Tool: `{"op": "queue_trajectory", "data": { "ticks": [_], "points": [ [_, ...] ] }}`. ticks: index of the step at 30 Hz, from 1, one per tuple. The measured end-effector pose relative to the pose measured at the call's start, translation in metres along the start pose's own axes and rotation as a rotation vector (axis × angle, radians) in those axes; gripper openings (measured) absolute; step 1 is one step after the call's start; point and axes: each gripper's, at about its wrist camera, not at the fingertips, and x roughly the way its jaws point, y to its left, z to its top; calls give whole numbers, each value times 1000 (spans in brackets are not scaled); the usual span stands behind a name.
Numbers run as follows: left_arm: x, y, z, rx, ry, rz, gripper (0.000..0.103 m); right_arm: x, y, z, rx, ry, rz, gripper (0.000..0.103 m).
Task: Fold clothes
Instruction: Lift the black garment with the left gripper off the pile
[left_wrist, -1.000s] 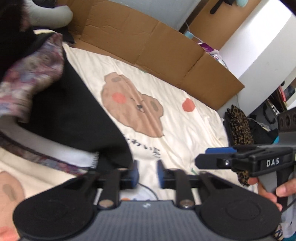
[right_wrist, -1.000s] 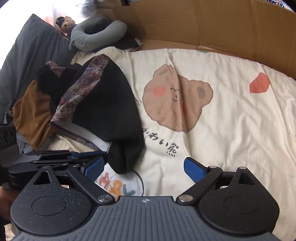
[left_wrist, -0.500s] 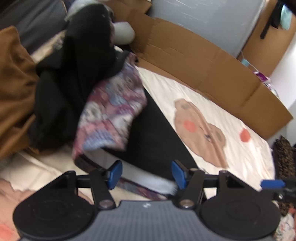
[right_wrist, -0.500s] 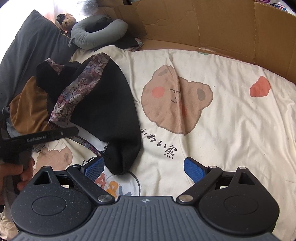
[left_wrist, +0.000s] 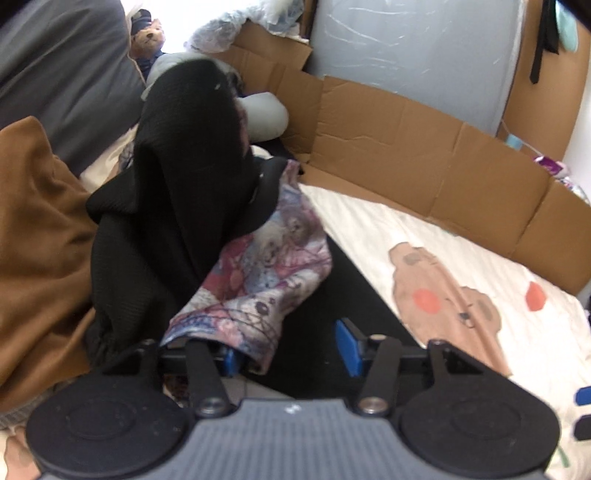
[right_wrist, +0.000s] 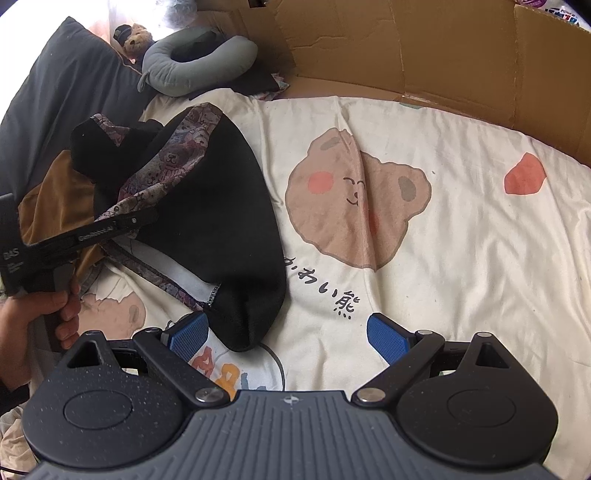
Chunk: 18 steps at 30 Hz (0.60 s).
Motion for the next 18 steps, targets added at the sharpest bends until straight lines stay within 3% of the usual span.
{"op": "queue_trajectory", "data": {
  "ticks": [3,5,18],
  "points": [
    [5,4,0,-20,15,-24,28,-1,-2,0,3,-3,-1,96],
    [6,5,0,-43,33,-53,5,-2,-2,1,4,-4,0,96],
    [-10,-23,-12,-109,133,-333,2,-9,-9,8,27,-33,41,93]
  ]
}}
